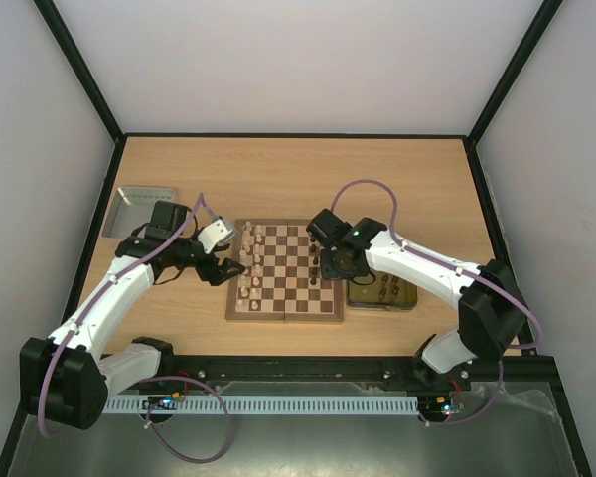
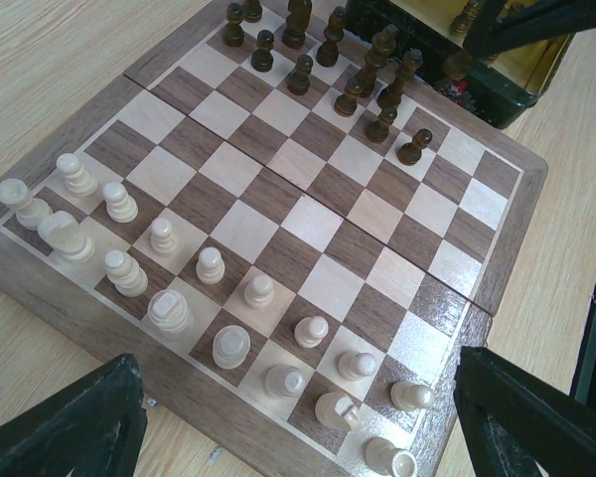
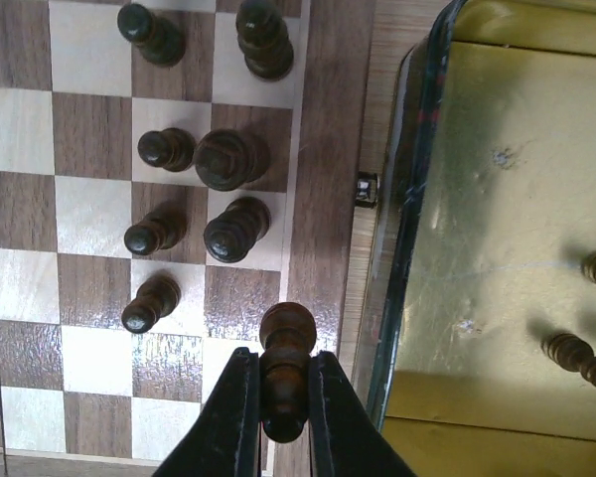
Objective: Set up the chess pieces on the board
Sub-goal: Place the chess piece on the chessboard.
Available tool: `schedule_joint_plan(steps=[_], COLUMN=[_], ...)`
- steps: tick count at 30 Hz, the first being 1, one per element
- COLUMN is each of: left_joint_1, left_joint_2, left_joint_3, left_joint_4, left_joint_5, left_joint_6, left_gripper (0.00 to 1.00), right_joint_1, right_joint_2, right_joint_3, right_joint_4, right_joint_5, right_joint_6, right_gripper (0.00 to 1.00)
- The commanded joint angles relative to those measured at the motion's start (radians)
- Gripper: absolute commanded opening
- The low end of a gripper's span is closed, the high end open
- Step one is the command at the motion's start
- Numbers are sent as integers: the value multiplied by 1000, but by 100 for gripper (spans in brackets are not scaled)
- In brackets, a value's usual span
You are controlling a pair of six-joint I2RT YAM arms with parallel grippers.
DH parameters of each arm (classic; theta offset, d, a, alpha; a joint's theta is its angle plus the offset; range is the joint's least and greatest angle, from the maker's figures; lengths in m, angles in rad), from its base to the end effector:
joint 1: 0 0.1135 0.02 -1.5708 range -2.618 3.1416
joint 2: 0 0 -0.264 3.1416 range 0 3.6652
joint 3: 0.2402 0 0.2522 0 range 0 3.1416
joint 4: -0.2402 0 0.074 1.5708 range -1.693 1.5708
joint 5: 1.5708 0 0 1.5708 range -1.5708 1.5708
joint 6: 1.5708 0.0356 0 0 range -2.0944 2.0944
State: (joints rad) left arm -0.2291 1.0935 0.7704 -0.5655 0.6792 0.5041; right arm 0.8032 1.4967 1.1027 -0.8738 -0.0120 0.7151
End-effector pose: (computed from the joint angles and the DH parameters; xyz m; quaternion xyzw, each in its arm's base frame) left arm 0.2035 -0.0704 0.2482 0.4225 0.7896 -0.2677 0.3555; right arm 0.1958 0.2035 0.2335 -0.0444 0.9875 0.1082 0.1054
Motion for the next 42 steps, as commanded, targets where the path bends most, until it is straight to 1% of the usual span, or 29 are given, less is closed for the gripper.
schedule_joint_plan(steps=[1,19,42], left_joint_1=[-4,-4,-4], left_joint_2=[3,0,-1], left_joint_3=[-17,-17,-18], left_joint_4=[13,14,15], left_joint_5=[5,2,0], left_joint_6=[-7,-6,-6], left_gripper=[85,85,85], right_joint_1=[29,39,54], right_joint_2=[24,90,122], right_joint_3=[1,-30,-32], right_joint_4=[-27,51,74], right_joint_5=[17,-25,-45], right_joint_6=[16,7,7], right_gripper=[2,2,2])
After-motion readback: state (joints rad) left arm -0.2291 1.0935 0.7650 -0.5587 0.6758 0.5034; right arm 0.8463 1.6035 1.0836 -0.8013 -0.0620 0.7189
